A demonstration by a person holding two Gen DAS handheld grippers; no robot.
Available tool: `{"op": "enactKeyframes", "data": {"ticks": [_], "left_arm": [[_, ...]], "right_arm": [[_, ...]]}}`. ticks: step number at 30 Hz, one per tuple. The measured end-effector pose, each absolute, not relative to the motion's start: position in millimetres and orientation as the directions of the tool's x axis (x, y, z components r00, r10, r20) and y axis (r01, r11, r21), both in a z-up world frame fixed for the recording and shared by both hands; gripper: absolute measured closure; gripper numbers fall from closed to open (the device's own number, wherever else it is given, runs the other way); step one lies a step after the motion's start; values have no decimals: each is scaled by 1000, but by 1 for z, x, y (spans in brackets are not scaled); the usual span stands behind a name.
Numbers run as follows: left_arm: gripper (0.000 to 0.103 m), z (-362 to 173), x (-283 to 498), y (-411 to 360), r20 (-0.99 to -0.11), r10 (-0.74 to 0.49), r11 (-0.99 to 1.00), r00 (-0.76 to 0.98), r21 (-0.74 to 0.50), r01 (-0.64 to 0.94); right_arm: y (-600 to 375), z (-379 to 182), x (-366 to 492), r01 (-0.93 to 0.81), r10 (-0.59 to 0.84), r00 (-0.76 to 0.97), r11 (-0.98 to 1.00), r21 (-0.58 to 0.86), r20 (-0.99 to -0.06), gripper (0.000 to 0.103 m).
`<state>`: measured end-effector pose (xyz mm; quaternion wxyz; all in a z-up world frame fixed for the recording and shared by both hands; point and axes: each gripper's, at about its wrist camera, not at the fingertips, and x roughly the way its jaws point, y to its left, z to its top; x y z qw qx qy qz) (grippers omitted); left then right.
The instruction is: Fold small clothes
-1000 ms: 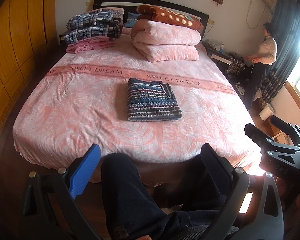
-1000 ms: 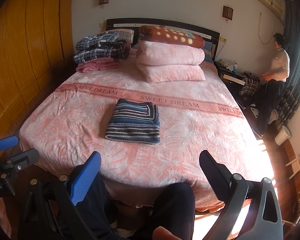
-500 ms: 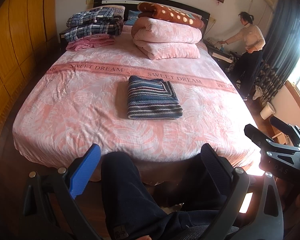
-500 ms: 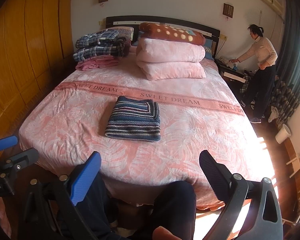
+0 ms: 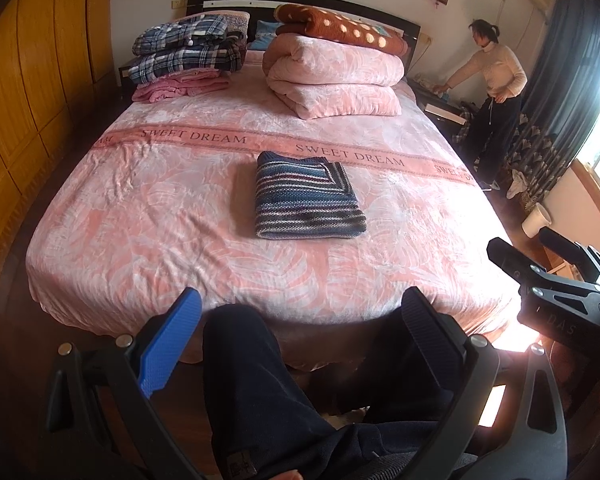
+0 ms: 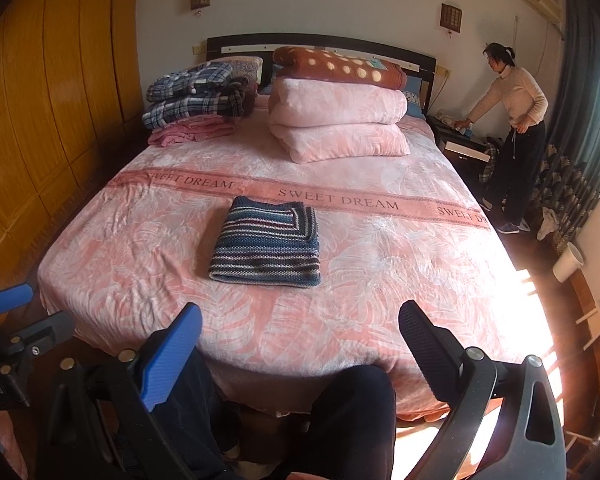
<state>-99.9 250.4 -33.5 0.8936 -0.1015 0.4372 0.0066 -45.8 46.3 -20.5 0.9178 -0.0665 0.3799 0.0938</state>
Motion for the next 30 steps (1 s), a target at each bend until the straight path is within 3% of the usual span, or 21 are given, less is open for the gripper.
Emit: {"op": "enactKeyframes", "data": {"ticks": [30], "left_arm": [[3,-40,-96,260,-796,-53,976,603,-169,-136]], "right_arm": [[67,-38,-41,-282,136,660,957,-75,-739,4]]}}
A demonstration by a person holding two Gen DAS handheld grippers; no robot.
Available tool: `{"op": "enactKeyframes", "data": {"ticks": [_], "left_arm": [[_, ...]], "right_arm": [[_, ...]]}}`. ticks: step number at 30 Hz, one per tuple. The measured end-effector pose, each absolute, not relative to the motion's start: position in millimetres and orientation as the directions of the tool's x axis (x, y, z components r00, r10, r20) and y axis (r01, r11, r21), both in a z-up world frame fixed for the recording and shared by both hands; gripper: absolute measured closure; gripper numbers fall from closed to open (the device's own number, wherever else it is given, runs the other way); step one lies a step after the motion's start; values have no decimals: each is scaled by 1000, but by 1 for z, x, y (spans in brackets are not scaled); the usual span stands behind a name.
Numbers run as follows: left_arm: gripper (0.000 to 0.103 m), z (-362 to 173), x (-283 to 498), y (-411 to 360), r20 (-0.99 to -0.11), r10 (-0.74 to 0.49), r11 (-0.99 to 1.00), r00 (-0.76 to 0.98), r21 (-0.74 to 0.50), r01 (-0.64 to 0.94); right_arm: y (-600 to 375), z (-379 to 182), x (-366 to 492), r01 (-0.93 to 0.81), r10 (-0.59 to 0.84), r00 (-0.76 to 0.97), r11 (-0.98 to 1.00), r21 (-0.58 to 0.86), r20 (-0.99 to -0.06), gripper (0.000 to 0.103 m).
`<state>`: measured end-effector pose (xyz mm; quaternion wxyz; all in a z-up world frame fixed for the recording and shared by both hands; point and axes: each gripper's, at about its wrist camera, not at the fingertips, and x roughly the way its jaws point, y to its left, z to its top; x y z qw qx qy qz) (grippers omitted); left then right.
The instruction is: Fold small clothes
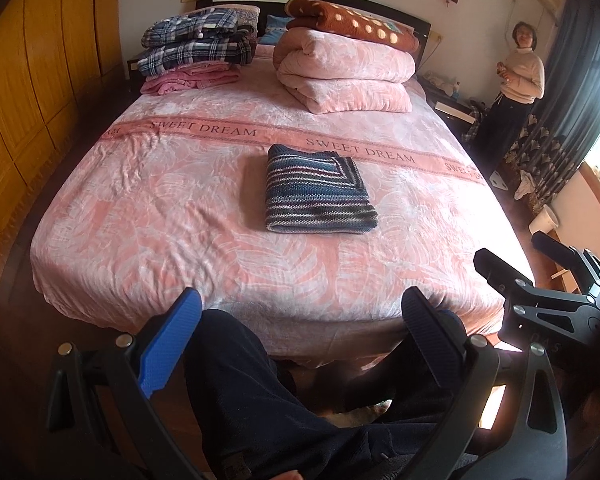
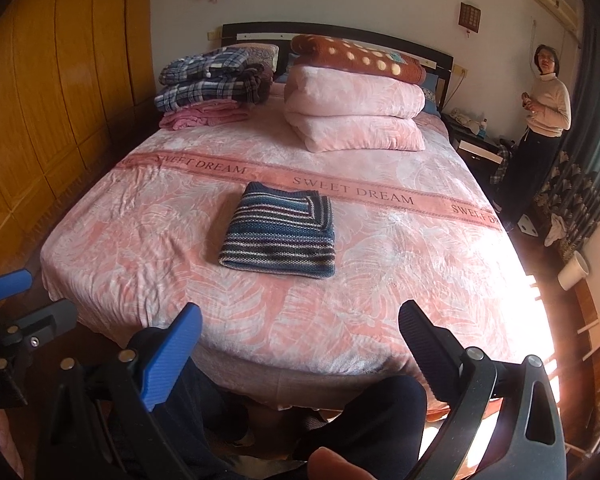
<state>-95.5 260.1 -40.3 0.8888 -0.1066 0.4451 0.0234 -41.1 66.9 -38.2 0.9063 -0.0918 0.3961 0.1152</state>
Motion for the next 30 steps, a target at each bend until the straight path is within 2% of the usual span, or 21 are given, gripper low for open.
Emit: {"op": "enactKeyframes", "data": {"ticks": [30], "left_arm": [[3,-46,-87,258,-807,-64,977,587,-171,-128]], "right_arm": [[63,-44,-36,-271,122,650,960,-78,-750,4]]}}
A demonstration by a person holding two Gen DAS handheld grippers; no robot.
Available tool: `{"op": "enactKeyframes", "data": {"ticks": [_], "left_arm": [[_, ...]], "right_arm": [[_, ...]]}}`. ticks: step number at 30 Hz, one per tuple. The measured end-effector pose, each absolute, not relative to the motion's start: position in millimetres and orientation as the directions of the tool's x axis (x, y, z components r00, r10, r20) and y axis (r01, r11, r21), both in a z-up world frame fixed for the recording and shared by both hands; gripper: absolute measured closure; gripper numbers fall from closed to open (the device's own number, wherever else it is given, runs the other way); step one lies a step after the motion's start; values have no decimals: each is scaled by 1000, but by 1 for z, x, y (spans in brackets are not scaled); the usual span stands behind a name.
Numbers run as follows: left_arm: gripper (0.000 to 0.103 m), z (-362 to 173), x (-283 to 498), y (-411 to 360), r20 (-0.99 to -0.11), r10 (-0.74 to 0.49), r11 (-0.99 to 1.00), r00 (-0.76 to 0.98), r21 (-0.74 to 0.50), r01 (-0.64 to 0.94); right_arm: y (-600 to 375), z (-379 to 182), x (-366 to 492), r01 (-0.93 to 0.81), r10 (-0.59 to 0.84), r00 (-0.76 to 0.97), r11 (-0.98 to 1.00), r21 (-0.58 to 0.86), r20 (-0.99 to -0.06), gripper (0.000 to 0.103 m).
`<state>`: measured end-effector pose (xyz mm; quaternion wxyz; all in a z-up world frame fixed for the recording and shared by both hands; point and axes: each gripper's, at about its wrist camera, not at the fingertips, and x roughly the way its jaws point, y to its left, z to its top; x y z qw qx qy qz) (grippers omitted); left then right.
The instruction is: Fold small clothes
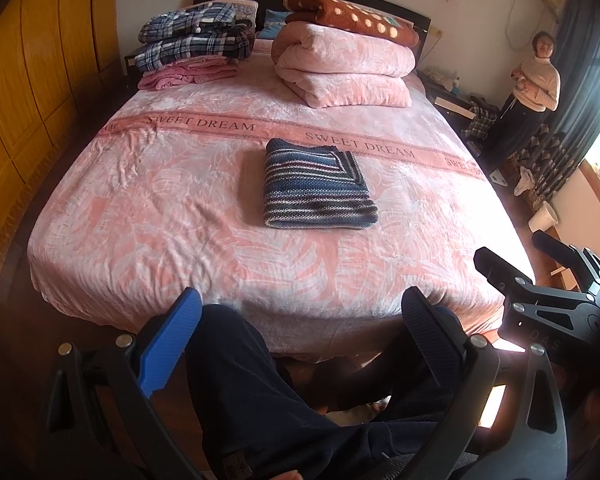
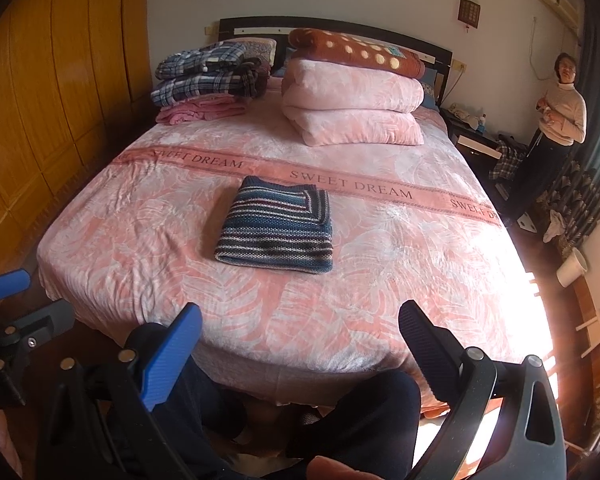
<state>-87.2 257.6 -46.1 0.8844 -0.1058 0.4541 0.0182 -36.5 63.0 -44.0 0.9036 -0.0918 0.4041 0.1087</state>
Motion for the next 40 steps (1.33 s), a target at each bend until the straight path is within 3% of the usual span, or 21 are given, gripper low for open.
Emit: {"op": "enactKeyframes", "data": {"ticks": [21,24,34,40], "left_arm": [[3,-42,-84,256,-805,-58,980,591,-160,-122],[3,-43,-84,255,-805,-56,980,590,-158,-123],[3,-48,-81,258,-811,-69,977,581,-171,-123],[3,-42,-82,255,-802,-69,980,593,-165,-109]], "right_arm": [[63,-41,-30,-270,121,653,959,-81,-748,4],[63,-39,-34,-269,123,695,958,-98,-708,4],[63,-54,-21,-261,108,640,962,-84,-760,4],[61,-48,-28,-252,112,657,965,-77,-745,4]]}}
